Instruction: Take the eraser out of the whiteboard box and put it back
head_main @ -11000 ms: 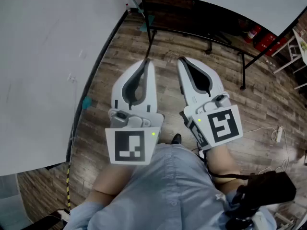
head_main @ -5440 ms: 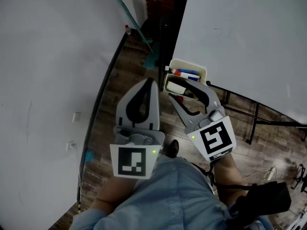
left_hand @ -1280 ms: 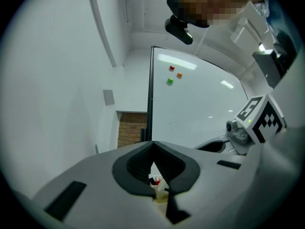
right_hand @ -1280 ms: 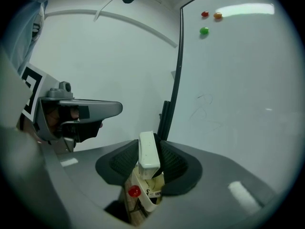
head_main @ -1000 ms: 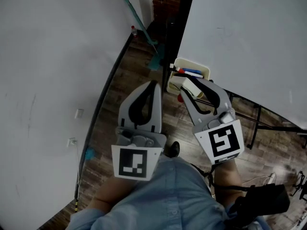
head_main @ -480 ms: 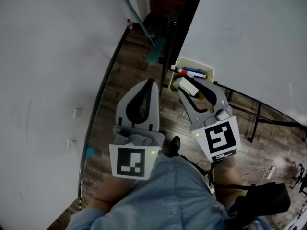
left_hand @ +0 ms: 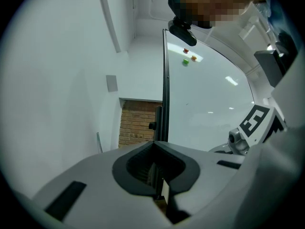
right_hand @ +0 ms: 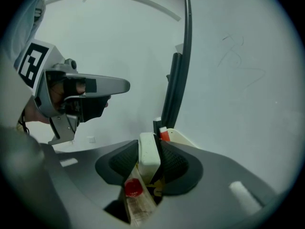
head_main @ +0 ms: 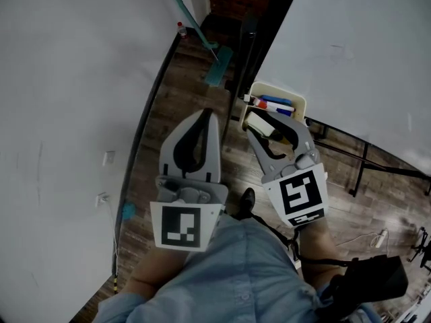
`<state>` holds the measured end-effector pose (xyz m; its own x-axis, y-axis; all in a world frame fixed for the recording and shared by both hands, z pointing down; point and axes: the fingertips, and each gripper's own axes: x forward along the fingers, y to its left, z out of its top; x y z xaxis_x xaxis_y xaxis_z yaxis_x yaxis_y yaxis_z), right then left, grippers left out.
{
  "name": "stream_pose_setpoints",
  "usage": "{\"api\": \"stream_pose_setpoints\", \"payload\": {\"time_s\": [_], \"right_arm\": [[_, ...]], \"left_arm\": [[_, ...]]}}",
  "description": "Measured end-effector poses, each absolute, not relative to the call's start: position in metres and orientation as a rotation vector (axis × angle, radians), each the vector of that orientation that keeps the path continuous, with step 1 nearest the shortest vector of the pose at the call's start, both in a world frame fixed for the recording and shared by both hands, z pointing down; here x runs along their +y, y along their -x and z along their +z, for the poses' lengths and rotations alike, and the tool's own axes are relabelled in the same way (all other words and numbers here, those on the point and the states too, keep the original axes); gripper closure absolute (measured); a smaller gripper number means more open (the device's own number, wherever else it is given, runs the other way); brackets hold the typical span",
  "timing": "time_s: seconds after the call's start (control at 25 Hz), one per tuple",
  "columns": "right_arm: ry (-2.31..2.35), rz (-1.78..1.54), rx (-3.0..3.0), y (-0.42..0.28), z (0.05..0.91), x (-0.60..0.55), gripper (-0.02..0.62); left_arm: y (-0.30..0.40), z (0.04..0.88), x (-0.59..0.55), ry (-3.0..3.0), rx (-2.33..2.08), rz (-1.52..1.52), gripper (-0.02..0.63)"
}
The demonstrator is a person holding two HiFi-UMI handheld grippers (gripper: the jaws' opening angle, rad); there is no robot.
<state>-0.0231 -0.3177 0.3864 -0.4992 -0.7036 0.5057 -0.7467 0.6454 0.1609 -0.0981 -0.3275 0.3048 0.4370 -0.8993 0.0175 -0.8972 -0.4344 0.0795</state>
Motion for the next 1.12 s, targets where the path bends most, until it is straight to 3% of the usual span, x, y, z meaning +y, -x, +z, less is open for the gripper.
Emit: {"api": "stream_pose_setpoints", "payload": {"time_s": [0.68,1.12], "right_arm": [[-1.1,0.066,-2.311,0.027,0.387,-0.312,0.43],[-1.17,0.047,-2.478,0.017,0.337,-0.284,0.431]], "left_arm": [[0.1,0.291,-0.308,-2.602,-1.685,-0.054,0.601],[0.09,0.262,-0.275,-2.638,-1.747,-0.1,0.601]]}}
